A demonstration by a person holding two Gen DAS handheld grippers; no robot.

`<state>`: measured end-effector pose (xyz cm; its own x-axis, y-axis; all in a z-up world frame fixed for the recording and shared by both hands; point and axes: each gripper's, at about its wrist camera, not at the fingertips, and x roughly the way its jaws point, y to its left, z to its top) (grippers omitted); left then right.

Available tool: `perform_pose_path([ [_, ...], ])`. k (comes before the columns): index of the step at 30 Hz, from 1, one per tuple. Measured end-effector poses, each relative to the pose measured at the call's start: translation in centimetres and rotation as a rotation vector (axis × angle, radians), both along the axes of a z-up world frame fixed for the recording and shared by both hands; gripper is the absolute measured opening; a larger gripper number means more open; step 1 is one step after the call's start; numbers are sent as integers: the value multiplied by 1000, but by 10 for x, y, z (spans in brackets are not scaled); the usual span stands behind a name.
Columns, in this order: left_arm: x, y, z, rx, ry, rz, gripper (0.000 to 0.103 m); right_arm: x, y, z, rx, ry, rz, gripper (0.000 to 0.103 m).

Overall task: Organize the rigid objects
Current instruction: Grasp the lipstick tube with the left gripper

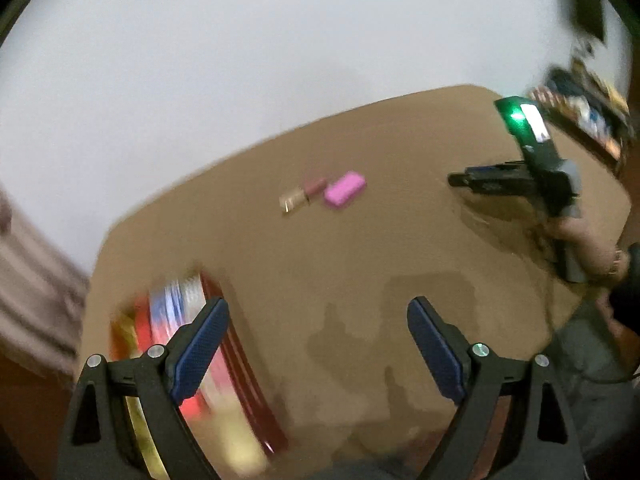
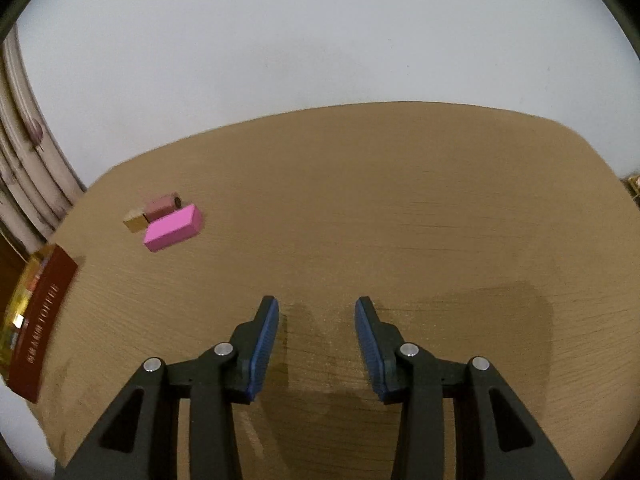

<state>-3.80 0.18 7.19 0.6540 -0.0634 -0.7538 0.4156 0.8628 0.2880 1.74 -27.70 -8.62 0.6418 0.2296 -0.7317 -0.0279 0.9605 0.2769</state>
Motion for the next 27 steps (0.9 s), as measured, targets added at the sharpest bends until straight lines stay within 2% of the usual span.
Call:
perform_pose_path([
  [4, 68, -15, -7, 104, 25, -145, 88, -8, -11, 6, 41, -27, 5, 43],
  [6, 102, -20, -17, 141, 62, -196, 88, -12, -18, 8, 56, -36, 8, 53],
  [11, 168, -26, -44, 126, 176, -248, 88, -13, -19, 10, 84, -54, 32, 54],
  [15, 204, -28, -69, 155, 237, -274, 85, -15, -21, 12, 107, -71, 36, 54],
  [19, 236, -24, -85, 119, 320, -292, 78, -19, -27, 14, 128, -84, 30, 54],
  [22, 248, -26, -96, 108, 375, -324, 78, -23, -31, 16, 133, -87, 29, 54],
  [27, 257, -31, -110, 133, 407, -391, 77, -26, -36, 18, 142, -88, 19, 54],
])
